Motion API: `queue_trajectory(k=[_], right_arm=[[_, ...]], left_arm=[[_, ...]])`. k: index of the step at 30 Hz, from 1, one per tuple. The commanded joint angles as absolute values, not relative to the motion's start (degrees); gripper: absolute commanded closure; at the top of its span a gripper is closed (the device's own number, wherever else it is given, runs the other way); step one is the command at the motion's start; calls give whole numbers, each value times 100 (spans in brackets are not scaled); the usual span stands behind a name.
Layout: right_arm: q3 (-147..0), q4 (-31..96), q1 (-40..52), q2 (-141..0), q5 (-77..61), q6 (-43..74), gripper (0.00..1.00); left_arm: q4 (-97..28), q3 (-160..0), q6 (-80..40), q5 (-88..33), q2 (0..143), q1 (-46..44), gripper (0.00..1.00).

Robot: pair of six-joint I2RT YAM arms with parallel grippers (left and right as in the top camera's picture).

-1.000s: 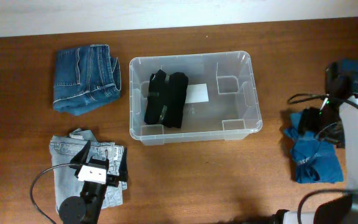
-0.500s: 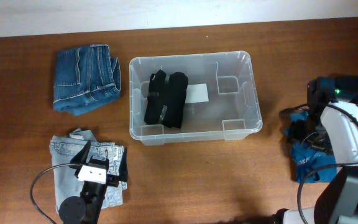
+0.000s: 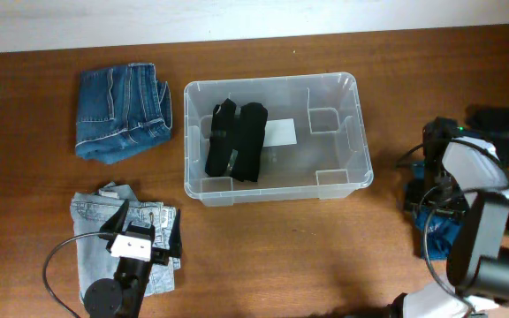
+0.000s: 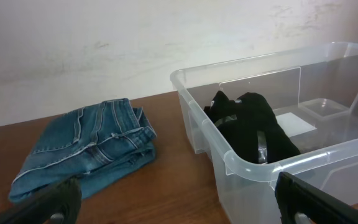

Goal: Pack container
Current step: 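Move the right gripper to the teal garment and grasp it, then lift the teal garment and carry it into the container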

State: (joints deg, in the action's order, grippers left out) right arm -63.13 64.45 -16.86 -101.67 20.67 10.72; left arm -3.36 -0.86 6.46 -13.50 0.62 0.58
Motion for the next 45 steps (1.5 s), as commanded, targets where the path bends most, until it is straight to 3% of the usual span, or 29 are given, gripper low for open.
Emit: queue_trajectory(k=[1,9,11,13,15,23,28,37,40,45], right_arm=[[-6243,6351,-1728,-10475,2362,1118,17],[-6243,6034,-1732,-10895,2574,1140,19],[-6243,5966,-1732,-10943,2556,1140,30],[-6246,5902,-1732,-10945,2418,1142,52],[-6248,5872,-1732,-10945,2272,1166,66],[-6652,6189,-1737,-10923,2250,1780,94],[-7741,7192,-1737,-10844,2180,2178,96],[-11113,9675,-1594,-10822,1981,2456,96],[-12138,9734,-1319,-10613,644,2265,96],[-13251,9734,-510,-10392,-285,2342,96]], left_arm=[[-342,-51,740,-1378,30,91,1],[-342,-51,740,-1378,30,91,1],[-342,-51,740,-1378,30,93,1],[-342,-51,740,-1378,30,91,1],[-342,-51,740,-1376,30,91,1],[-342,-51,740,-1378,30,91,1],[-342,-51,740,-1378,30,91,1],[-342,-51,740,-1378,30,91,1],[-342,-51,740,-1378,30,91,1],[-342,-51,740,-1378,30,93,1]])
